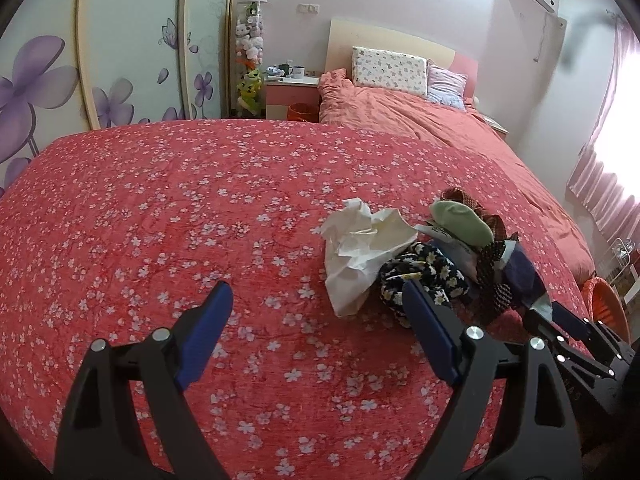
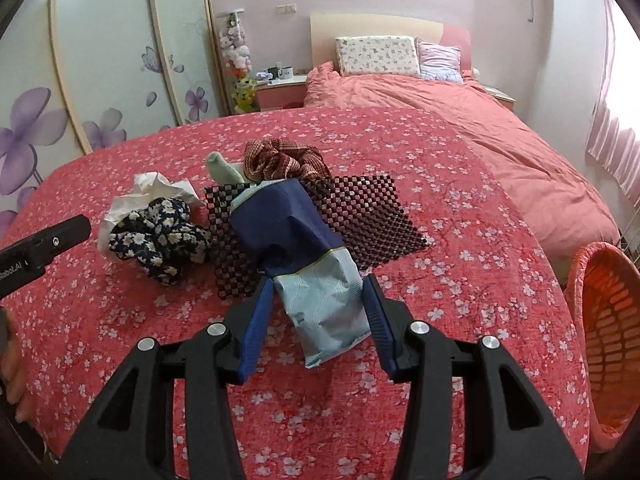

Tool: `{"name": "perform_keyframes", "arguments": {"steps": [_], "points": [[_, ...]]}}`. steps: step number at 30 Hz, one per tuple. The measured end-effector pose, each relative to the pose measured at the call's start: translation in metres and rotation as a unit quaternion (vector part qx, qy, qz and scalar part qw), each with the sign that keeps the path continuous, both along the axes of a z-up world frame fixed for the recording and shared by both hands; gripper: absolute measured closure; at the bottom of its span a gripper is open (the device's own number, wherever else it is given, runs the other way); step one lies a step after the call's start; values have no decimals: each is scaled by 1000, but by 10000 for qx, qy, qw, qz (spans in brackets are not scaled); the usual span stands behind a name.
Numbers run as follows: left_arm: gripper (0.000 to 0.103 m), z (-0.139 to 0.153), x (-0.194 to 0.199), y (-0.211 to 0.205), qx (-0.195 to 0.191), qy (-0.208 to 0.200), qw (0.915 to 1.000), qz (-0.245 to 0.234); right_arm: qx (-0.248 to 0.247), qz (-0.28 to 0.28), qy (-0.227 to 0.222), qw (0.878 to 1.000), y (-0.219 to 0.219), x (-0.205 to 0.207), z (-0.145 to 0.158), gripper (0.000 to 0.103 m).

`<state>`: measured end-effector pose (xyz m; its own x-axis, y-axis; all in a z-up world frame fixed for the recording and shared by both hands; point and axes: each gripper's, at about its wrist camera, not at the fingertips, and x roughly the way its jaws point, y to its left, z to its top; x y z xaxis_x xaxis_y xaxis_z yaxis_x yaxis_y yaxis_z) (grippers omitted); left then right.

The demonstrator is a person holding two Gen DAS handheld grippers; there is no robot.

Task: Collect trash
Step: 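Grasp the blue and light-blue cloth with the right tool while the left tool grasps white crumpled paper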

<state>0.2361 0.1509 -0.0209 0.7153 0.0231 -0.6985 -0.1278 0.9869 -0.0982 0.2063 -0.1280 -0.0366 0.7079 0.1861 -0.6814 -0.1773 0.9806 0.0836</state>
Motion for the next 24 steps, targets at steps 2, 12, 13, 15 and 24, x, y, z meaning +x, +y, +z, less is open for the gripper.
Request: {"name": "perform_keyframes", "arguments": {"steps": [2,12,13,15,24], "points": [[19,0,0,-1,-1,4,10000,1,15,-18,8,10000,0,2,-1,55],[19,-4,2,-1,-63,54,10000,30,160,-82,69,9998,-6,13,-3,66],[19,-4,2,0,-65,60,10000,35,206,-95,79,9997,-8,13,-2,68],[19,-5,4,1,-91,76,9999,43,315,-126,103,9994,-13,12,-1,70],[22,-1,23,4,-204,92,9997,2,432,-273,98,9986,-27,8,-3,74]]}}
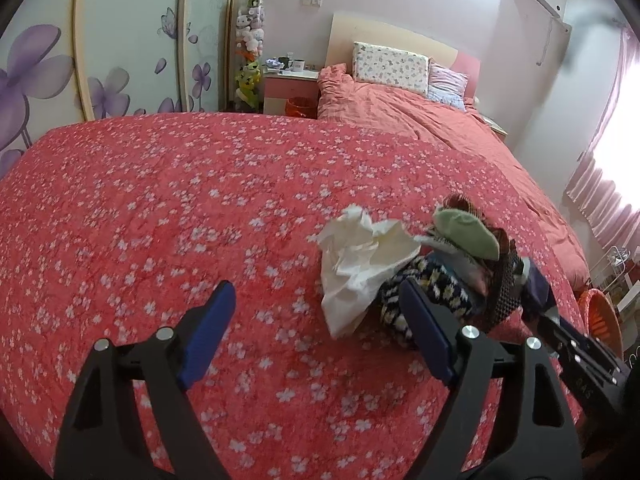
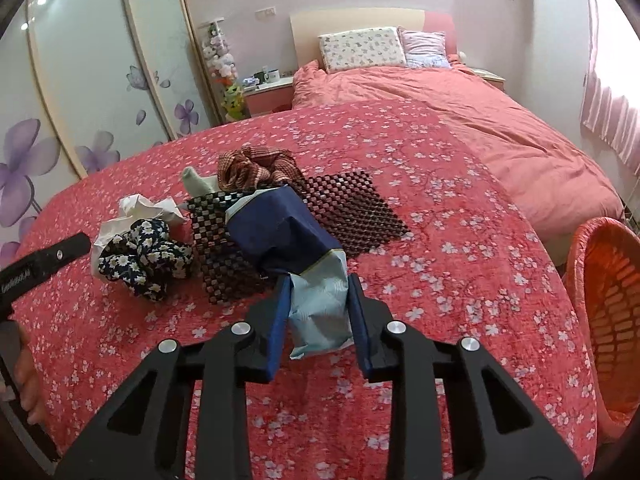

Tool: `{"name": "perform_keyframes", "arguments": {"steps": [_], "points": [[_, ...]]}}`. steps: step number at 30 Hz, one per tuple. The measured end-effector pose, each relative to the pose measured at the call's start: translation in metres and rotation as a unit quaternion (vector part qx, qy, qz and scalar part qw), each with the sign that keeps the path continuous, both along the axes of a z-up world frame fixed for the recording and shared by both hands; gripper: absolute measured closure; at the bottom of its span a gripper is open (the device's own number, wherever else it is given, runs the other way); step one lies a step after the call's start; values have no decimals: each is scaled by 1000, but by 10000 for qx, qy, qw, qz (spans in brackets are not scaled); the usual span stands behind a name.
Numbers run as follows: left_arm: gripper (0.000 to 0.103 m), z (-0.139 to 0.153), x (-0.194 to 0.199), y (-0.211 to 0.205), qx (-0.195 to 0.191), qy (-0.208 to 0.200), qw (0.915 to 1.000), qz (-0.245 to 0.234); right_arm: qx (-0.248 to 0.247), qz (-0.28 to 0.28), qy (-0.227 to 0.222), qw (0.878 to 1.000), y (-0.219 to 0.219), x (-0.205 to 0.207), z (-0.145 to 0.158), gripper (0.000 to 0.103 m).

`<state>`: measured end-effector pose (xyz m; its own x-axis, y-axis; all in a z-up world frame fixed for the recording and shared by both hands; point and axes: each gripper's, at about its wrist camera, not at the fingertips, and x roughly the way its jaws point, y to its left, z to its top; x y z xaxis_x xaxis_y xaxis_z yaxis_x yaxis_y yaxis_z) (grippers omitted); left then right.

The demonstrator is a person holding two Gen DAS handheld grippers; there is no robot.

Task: Collect trash
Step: 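Grasp the blue and light-blue cloth with the right tool while the left tool grasps white crumpled paper, then carry the cloth and paper over the orange basket and open both tools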

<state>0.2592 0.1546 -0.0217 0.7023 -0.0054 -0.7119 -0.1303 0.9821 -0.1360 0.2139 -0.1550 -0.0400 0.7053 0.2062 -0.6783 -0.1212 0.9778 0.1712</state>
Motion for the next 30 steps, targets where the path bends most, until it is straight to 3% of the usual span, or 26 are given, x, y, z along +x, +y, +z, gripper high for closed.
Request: {"name": "perform_keyframes", "arguments": {"steps": [5,15,19,20,30], "points": [[30,-2,20,-2,-5,98,9999,-74,-13,-127,13,9999,-8,-2,-2,74],[47,-33,46,-9,-316,607,9971,-323,-160,-71,-8,9998,-5,-3,-5,72],[62,-34,49,-10,-315,555,9973,-352,-128,-68,26,9999,-7,0,-6,68],[77,-33,49,-10,-269,535,9976,-351,-135,-60,49,9999,-6,1,-7,68],[79,-20,38,1,-149,281,9993,-220,18,-83,19,10000,-15,-10,-3,74]]}}
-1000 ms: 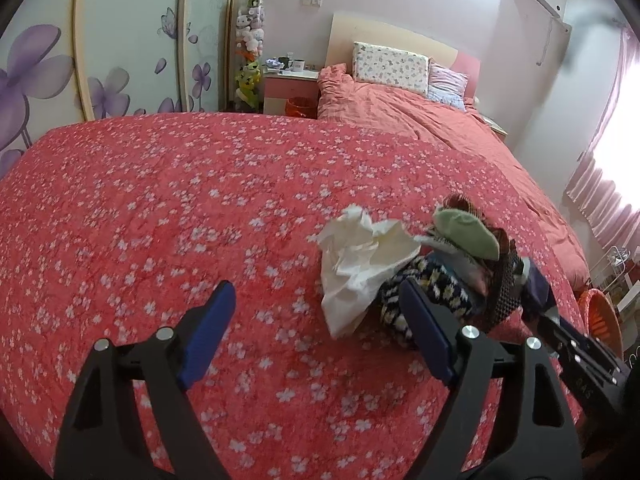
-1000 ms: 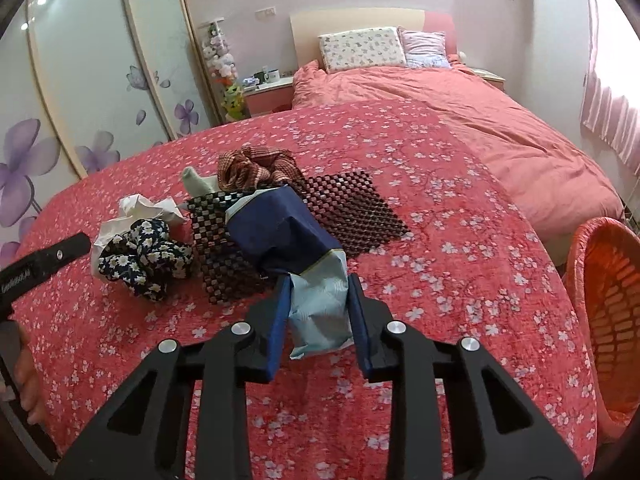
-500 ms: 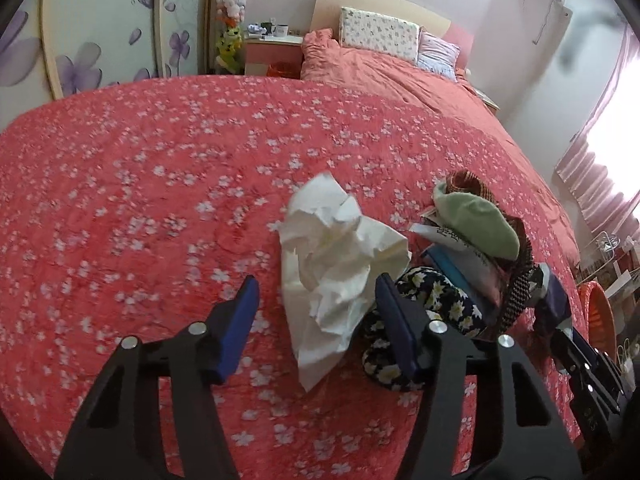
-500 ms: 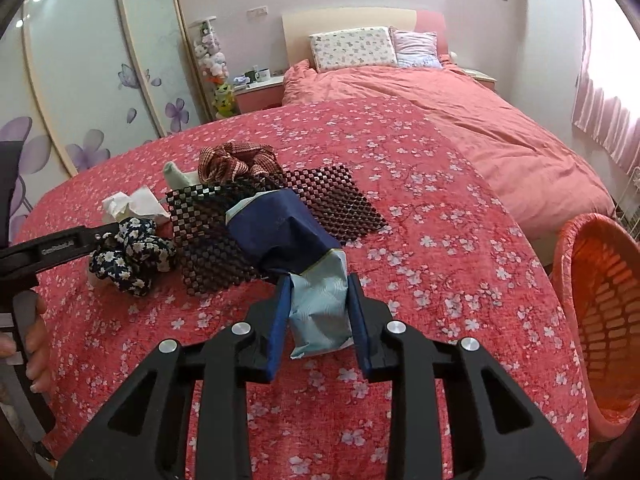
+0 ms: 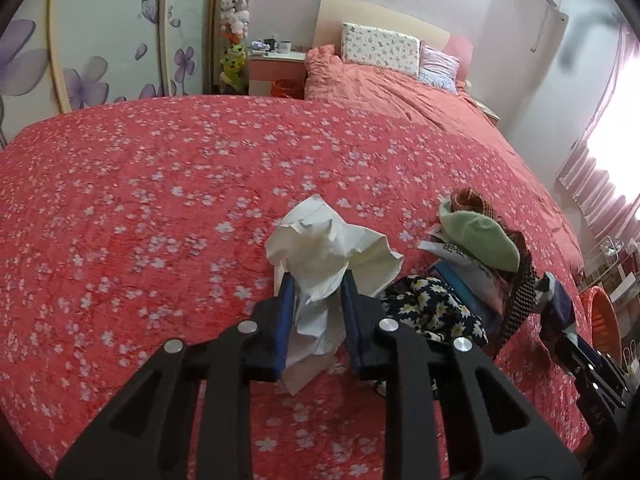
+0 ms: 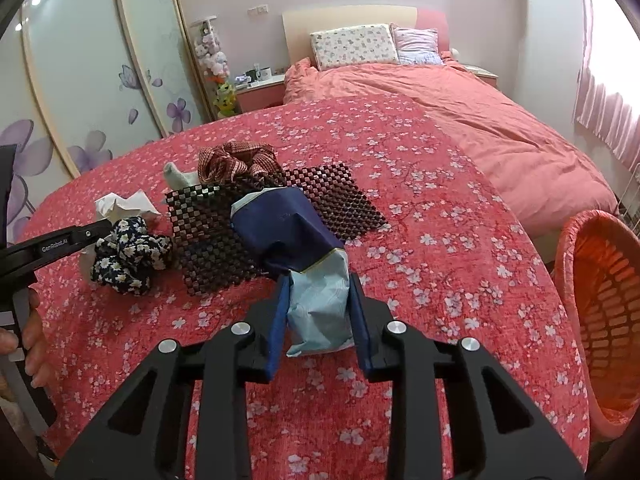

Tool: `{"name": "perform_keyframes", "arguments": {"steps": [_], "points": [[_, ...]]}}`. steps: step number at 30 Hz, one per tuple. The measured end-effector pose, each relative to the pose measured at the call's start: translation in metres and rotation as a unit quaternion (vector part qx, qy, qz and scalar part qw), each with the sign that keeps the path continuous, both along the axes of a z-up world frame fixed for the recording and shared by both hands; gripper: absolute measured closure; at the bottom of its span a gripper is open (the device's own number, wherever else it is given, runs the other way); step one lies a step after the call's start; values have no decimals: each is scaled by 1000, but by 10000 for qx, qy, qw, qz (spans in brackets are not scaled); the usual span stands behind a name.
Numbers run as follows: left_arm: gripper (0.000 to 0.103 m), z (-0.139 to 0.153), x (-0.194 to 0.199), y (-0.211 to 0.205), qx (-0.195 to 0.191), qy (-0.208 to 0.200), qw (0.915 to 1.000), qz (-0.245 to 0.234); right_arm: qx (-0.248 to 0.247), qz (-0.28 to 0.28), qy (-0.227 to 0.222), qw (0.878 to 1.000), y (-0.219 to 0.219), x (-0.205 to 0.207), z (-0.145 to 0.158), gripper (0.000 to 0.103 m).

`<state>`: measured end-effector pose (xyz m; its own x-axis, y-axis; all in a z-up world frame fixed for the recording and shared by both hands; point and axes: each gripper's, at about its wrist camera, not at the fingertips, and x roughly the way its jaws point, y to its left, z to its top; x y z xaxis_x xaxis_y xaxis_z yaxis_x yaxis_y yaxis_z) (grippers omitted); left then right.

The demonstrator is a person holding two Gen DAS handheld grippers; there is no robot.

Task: Collect trash
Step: 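Carry the cloth and paper over the orange basket and open both tools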

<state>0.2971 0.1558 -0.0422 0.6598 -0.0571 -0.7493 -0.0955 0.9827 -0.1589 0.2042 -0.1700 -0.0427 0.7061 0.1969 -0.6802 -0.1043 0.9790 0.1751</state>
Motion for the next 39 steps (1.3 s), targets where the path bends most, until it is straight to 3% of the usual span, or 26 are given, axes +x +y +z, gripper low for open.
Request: {"name": "perform_keyframes", "arguments": {"steps": [9,17,25,39], "points": [[79,27,-14,10,-27,-264,9995,143,140,-74,-239,9996,-12,-13,19,74],[79,56,-30,-8,-46,-534,9986,25,309,-226,-536,9978,-27,-29,36,74],[79,84,-48,-47,-125,-793,9960,-383,483,-433,-904,9938,-46,-45,56,74],[79,105,-70,-129,-339,-1067,9860,-1237,507,-1057,-1428,9828,-90,-76,73,73]]}}
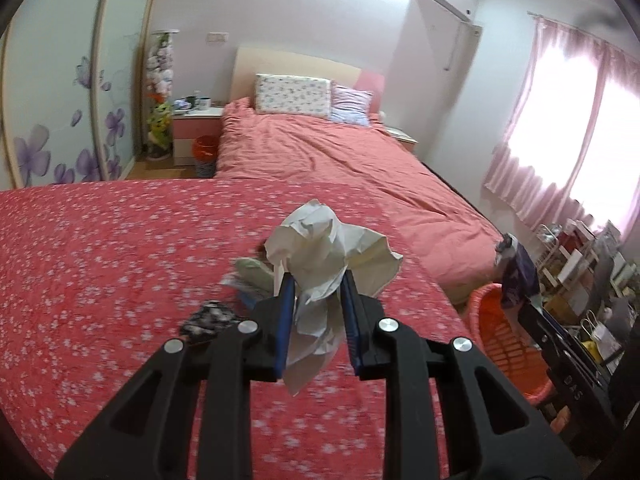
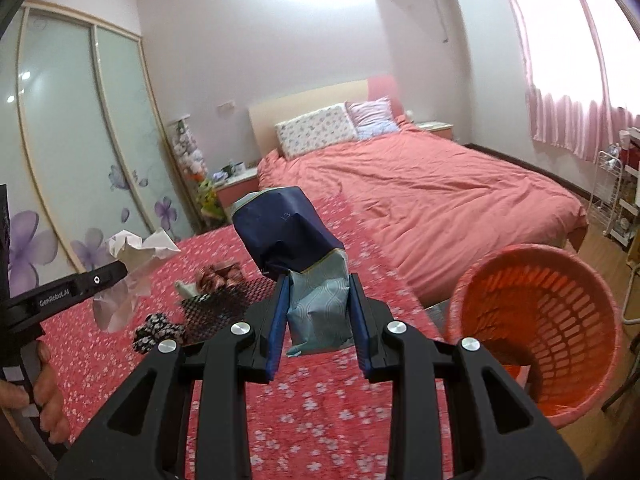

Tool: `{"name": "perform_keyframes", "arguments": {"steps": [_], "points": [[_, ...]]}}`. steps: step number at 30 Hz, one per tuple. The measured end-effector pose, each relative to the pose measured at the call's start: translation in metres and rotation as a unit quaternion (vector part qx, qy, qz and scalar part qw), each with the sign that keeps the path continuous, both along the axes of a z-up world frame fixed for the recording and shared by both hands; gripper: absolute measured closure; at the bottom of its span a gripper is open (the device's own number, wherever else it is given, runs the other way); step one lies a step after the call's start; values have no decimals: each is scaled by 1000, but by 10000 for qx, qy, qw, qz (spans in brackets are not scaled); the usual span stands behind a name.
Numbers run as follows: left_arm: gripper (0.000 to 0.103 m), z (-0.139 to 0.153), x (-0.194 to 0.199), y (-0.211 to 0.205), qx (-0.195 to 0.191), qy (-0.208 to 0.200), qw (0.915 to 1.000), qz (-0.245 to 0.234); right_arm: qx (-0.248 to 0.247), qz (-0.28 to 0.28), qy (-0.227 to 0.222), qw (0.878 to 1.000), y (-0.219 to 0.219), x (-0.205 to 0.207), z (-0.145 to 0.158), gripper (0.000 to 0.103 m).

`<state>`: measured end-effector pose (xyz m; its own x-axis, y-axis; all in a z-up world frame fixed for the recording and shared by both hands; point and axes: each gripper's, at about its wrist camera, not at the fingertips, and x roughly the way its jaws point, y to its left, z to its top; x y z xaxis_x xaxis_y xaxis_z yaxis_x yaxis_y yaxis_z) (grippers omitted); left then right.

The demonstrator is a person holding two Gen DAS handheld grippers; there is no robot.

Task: Collect trash
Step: 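Carry the cloth and paper over the orange basket and open both tools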

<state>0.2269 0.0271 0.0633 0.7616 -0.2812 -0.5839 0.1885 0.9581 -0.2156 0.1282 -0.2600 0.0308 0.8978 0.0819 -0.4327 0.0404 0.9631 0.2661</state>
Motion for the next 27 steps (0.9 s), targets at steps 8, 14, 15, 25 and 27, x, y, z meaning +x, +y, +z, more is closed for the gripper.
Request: {"name": "perform_keyframes", "arguments": {"steps": [8,14,15,25,27], "points": [[79,0,-4,-54,-128,30,9985,-540,20,-624,-238,9978,-43,-20,3,73],[79,-7,-9,-109,-191,108,9941,-1062,92,-1094,-317,9934,-80,-30,2,73],[79,-8,-9,-119,-201,121,9931,-1153,121,-1182,-326,9924,-88,-31,2,73],[79,-24,-16,-205,-249,271,9811,-1901,432,-1748,-234,9834,-140,-36,-17,73],[79,-29,-16,-220,-233,321,9788,-2009,507,-1833,-182,9816,-149,-37,-23,73]]}}
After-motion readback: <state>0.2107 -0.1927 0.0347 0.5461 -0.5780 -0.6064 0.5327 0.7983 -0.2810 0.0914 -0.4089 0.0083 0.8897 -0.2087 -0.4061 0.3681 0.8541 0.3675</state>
